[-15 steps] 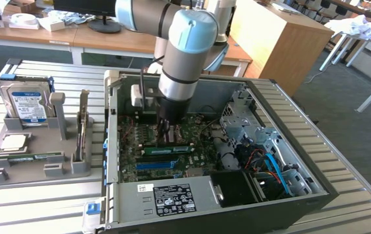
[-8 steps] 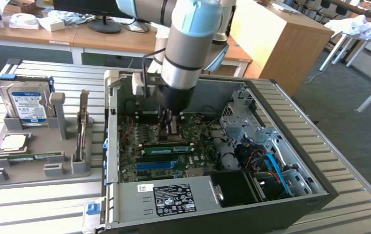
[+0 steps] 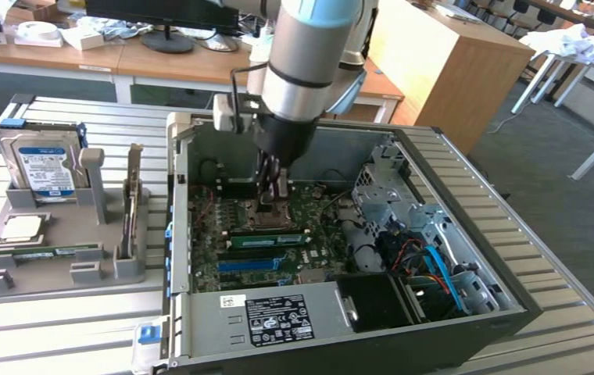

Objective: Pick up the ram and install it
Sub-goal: 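Press down the ram until it locks into place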

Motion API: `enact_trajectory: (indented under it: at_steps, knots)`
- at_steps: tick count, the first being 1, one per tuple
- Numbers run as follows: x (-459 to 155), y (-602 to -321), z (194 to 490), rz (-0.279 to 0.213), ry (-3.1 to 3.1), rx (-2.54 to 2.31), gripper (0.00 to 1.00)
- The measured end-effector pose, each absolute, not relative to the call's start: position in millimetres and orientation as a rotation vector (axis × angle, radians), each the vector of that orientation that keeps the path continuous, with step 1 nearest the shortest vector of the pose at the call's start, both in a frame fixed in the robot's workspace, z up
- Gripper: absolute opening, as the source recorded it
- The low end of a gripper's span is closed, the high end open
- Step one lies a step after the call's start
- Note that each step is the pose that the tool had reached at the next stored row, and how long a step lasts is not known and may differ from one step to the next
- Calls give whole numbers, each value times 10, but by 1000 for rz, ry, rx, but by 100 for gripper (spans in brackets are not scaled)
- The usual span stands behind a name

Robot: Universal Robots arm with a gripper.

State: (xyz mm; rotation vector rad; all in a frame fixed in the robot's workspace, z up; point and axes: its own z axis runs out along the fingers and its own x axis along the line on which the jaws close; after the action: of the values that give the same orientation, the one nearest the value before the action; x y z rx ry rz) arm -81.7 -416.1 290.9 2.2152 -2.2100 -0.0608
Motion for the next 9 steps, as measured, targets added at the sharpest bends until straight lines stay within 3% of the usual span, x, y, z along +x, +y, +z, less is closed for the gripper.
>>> enact_trajectory:
  at_steps: [9]
  knots:
    - [-817, -4162, 3138, -61, -2210, 2215, 10]
